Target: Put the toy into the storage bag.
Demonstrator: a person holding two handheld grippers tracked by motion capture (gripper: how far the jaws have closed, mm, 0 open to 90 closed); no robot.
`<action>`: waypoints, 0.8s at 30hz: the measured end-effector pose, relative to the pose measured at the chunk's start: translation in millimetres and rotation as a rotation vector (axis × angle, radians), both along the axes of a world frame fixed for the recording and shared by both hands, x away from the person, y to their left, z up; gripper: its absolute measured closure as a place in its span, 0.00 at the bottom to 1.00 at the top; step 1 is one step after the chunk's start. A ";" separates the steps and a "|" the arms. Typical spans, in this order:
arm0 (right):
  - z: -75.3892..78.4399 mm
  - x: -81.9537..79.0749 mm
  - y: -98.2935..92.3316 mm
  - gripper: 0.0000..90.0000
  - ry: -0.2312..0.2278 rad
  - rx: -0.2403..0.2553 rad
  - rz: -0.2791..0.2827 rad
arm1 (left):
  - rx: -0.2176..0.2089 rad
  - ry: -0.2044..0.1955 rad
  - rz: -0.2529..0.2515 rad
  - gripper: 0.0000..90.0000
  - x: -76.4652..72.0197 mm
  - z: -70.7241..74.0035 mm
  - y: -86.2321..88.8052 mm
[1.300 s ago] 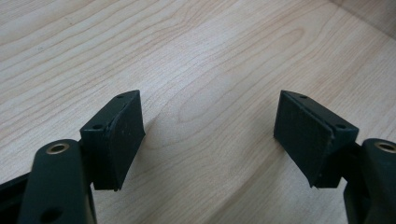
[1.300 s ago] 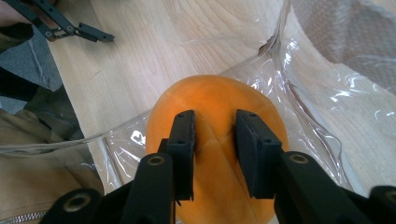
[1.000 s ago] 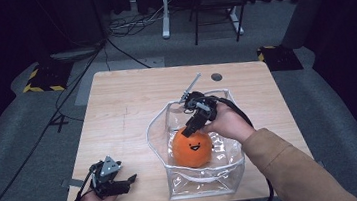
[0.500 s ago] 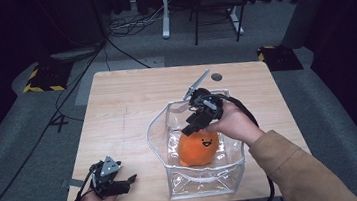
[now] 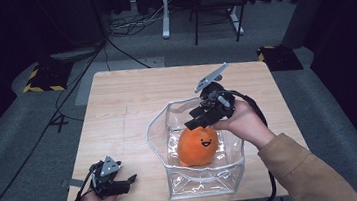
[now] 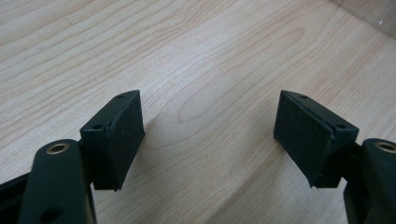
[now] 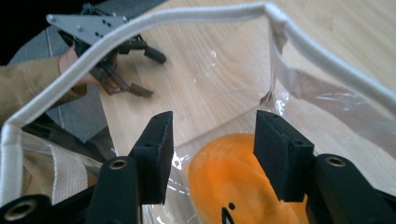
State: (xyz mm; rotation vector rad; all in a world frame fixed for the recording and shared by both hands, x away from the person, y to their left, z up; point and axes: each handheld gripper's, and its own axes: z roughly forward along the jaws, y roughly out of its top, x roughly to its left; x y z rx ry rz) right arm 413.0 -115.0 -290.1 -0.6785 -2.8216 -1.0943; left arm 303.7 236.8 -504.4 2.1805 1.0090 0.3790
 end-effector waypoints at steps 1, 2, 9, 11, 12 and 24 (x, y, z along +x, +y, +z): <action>2.0 -1.0 -2.0 0.53 -0.009 0.013 -0.002 | 0.000 0.000 0.000 0.27 0.0 0.0 0.0; 4.1 -2.0 -4.3 0.53 -0.022 0.025 -0.005 | 0.000 0.000 0.000 0.27 0.0 0.0 0.0; 17.2 -7.4 -25.0 0.52 -0.095 0.103 -0.047 | -0.002 -0.004 -0.003 0.28 1.5 0.0 1.2; 19.4 -8.9 -31.1 0.52 -0.112 0.119 -0.059 | -0.003 0.000 0.003 0.29 2.8 0.2 2.1; 20.4 -10.0 -34.2 0.52 -0.122 0.127 -0.063 | -0.003 0.000 0.002 0.29 3.6 0.1 2.6; 29.8 -20.5 -77.0 0.51 -0.212 0.188 -0.126 | -0.001 -0.002 0.006 0.29 6.3 0.2 2.9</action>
